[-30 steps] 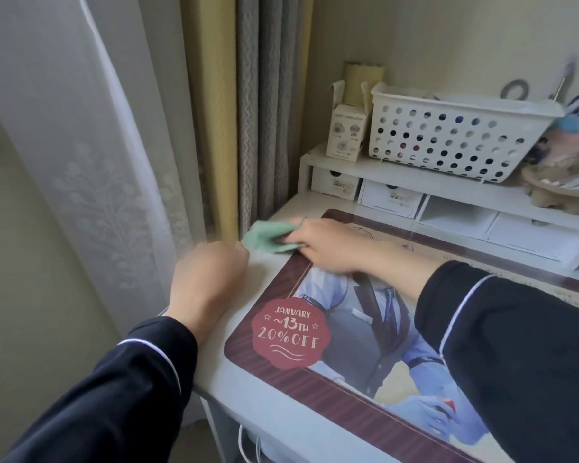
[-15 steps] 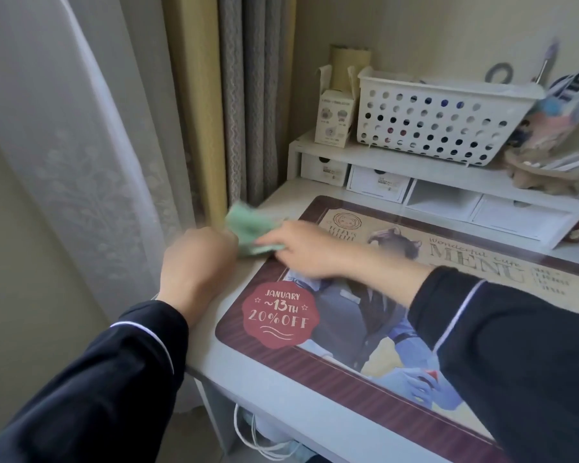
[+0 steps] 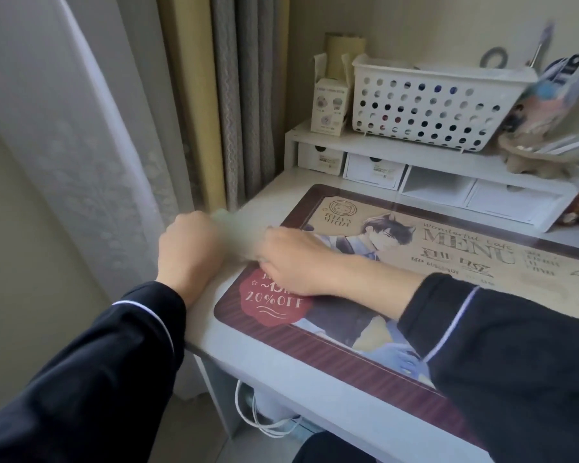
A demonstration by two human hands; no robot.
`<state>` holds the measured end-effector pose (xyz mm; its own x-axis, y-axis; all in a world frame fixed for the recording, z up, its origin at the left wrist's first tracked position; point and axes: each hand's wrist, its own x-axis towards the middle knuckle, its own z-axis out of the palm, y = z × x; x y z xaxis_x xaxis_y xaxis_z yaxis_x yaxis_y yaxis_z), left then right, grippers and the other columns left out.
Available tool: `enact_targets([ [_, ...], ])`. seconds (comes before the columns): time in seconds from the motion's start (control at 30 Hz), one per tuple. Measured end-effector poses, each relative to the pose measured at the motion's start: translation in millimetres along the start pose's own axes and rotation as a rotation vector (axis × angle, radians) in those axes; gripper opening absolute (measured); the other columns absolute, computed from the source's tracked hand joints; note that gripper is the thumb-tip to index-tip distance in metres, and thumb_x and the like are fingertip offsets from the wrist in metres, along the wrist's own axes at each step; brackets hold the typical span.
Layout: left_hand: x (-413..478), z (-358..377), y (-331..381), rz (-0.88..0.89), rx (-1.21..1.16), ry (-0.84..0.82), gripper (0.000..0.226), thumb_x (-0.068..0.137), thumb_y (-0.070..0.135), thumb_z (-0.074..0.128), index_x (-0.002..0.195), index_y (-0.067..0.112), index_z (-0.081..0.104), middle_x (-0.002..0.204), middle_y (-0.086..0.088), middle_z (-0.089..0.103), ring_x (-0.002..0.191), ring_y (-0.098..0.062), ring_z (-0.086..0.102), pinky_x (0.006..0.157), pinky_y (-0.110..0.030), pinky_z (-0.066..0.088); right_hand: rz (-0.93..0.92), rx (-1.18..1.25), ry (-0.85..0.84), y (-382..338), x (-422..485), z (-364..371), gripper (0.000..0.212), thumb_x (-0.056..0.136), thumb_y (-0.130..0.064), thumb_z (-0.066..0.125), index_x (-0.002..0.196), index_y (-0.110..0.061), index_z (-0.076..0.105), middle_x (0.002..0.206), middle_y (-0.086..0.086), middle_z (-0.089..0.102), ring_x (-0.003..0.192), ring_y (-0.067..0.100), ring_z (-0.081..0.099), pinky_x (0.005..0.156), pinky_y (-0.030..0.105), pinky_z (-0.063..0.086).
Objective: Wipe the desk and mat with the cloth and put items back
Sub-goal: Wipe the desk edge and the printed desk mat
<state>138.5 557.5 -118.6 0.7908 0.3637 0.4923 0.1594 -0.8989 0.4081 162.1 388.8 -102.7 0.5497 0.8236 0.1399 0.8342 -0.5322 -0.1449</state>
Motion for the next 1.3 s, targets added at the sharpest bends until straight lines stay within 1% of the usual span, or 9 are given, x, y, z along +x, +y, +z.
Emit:
enact_targets([
  [0.1,1,-3,-2,-0.132,-0.133,0.061,0.041,0.085,0.025,0.04,0.048,0.008,0.034,0.054,-0.009,0.038,0.058,-0.036,0.04,0.057,-0.033,0.033,-0.131,0.06,-0.101,15,-14,-8,0.022,0.086,-0.016,0.042,0.085,-0.038,0.045,0.075,-0.009,0.039,0.078,0.02,0.047,0.063,0.032,0.036],
  [0.27,-1,-5,-4,-0.207,-0.229,0.064,0.035,0.079,0.024,0.038,0.05,0.004,0.031,0.052,-0.01,0.039,0.047,-0.023,0.028,0.044,-0.027,0.025,0.715,-0.205,-0.008,99,-2,-25,0.029,0.09,-0.001,0.042,0.113,-0.004,0.06,0.107,0.013,0.058,0.091,0.03,0.06,0.066,0.035,0.048],
  [0.33,-1,-5,-4,-0.219,-0.241,0.055,0.035,0.08,0.023,0.039,0.051,0.003,0.032,0.053,-0.01,0.04,0.047,-0.022,0.029,0.044,-0.027,0.024,0.795,-0.196,0.007,74,1,-20,0.032,0.088,-0.002,0.047,0.119,-0.002,0.057,0.106,0.013,0.057,0.095,0.032,0.059,0.069,0.035,0.049],
  [0.57,3,-7,-6,-0.252,-0.254,0.001,0.036,0.08,0.023,0.04,0.051,0.002,0.037,0.052,-0.009,0.039,0.051,-0.024,0.028,0.048,-0.032,0.029,-0.432,0.17,-0.098,-66,-51,-3,0.03,0.086,-0.011,0.05,0.112,-0.018,0.063,0.071,-0.008,0.038,0.071,0.023,0.044,0.056,0.03,0.031],
  [0.63,0,-7,-4,-0.205,-0.206,-0.037,0.037,0.081,0.026,0.041,0.054,0.001,0.041,0.054,-0.008,0.043,0.048,-0.023,0.034,0.047,-0.03,0.03,-0.37,0.093,-0.128,-42,-48,-8,0.026,0.085,-0.004,0.048,0.103,-0.009,0.065,0.094,0.009,0.059,0.086,0.024,0.052,0.071,0.033,0.042],
  [0.8,-4,-6,-1,-0.074,-0.087,-0.059,0.038,0.083,0.024,0.038,0.05,0.006,0.034,0.056,-0.01,0.041,0.059,-0.033,0.041,0.059,-0.033,0.034,0.486,-0.228,0.006,22,-32,-18,0.031,0.089,-0.002,0.045,0.116,-0.01,0.056,0.112,0.013,0.053,0.102,0.033,0.058,0.071,0.035,0.042],
  [0.93,-1,-4,-1,-0.055,-0.058,-0.07,0.037,0.084,0.024,0.04,0.052,0.005,0.038,0.057,-0.01,0.042,0.063,-0.037,0.047,0.061,-0.033,0.035,-0.029,-0.203,0.116,-44,-57,5,0.039,0.082,-0.003,0.051,0.117,-0.019,0.058,0.089,0.011,0.057,0.081,0.03,0.058,0.057,0.031,0.039],
  [1.07,-3,-2,-2,-0.003,-0.032,-0.04,0.039,0.083,0.024,0.038,0.049,0.006,0.034,0.054,-0.009,0.039,0.059,-0.036,0.043,0.059,-0.032,0.032,-0.481,0.05,-0.114,-64,-98,-3,0.013,0.08,-0.01,0.048,0.084,-0.014,0.06,0.086,0.003,0.053,0.072,0.019,0.045,0.058,0.03,0.036],
  [1.3,-4,-2,0,-0.001,-0.027,-0.035,0.038,0.083,0.024,0.038,0.051,0.003,0.038,0.055,-0.01,0.041,0.061,-0.037,0.045,0.061,-0.033,0.033,0.606,-0.246,0.055,59,-80,-27,0.032,0.088,-0.001,0.044,0.114,-0.009,0.061,0.095,0.015,0.054,0.08,0.03,0.055,0.067,0.036,0.046],
])
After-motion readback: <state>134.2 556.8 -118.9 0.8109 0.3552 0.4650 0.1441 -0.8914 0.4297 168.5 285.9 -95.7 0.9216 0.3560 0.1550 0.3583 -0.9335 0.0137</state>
